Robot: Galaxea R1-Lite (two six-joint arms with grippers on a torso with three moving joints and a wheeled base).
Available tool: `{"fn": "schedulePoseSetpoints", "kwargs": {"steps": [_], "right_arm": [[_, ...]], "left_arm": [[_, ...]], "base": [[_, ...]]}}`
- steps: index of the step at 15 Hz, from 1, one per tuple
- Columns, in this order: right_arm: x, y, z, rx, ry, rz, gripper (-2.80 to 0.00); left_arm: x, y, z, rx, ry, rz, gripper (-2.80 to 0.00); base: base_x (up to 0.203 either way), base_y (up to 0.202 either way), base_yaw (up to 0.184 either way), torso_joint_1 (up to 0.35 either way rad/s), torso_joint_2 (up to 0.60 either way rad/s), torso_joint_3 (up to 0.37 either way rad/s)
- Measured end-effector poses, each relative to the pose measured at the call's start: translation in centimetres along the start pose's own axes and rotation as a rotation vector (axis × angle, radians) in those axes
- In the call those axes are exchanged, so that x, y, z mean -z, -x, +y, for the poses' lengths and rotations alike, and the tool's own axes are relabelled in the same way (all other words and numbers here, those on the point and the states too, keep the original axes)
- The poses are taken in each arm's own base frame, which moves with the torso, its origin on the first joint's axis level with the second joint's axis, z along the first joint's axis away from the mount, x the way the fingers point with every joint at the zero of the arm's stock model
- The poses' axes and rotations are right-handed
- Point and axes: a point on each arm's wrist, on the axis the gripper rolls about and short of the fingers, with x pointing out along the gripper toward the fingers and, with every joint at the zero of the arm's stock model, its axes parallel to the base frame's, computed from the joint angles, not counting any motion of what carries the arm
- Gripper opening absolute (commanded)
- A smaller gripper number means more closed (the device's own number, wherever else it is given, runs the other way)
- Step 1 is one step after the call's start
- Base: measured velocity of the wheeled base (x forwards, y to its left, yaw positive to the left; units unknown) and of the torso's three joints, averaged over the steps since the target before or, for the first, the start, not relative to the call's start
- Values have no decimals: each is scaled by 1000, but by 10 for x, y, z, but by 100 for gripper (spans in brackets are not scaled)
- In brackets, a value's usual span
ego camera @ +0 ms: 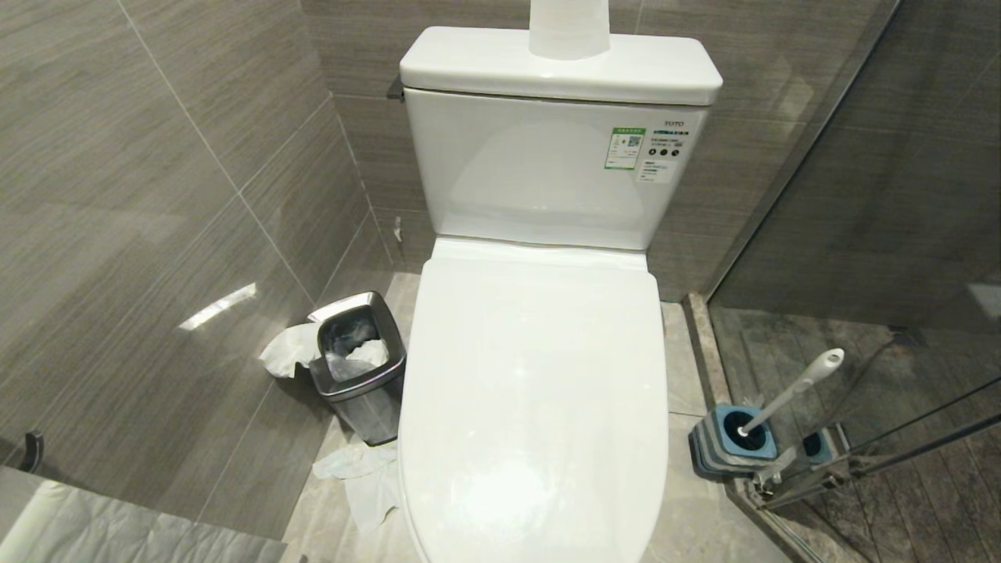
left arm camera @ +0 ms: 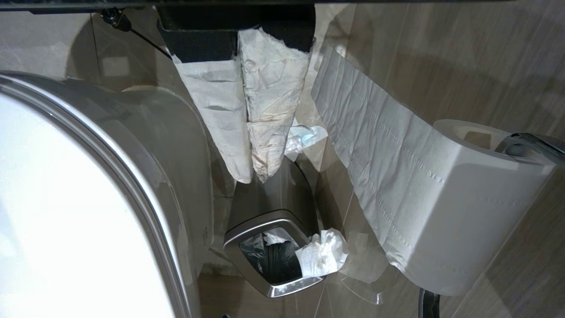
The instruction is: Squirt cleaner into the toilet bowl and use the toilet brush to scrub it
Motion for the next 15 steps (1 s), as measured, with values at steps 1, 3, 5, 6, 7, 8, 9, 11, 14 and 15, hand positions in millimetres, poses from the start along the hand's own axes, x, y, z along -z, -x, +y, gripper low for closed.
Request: {"fn": "schedulePoseSetpoints", "kwargs": {"steps": [1,3,5,6,7,8,9,11,14,15], "right_arm": [[0,0,0,0,0,0,-280],[0,0,0,0,0,0,-280],[0,0,0,0,0,0,-280],[0,0,0,0,0,0,-280],[0,0,0,0,-1,0,-280],[0,0,0,0,0,0,-280],[0,0,0,1,-1,0,-280],[0,0,0,0,0,0,-280],[0,0,0,0,-1,0,-280],[0,0,0,1,-1,0,-280]], "left_arm": [[0,0,0,0,0,0,-280],[0,0,0,0,0,0,-280],[0,0,0,0,0,0,-280],[0,0,0,0,0,0,-280],[0,0,0,0,0,0,-280],[0,0,0,0,0,1,-280],[0,0,0,0,0,1,-280],[0,0,0,0,0,1,-280],[0,0,0,0,0,1,-280],[0,0,0,0,0,0,-280]], "base": [[0,0,0,0,0,0],[0,0,0,0,0,0],[0,0,0,0,0,0],[0,0,0,0,0,0],[0,0,0,0,0,0],[0,0,0,0,0,0],[0,0,0,0,0,0],[0,0,0,0,0,0],[0,0,0,0,0,0],[0,0,0,0,0,0]]}}
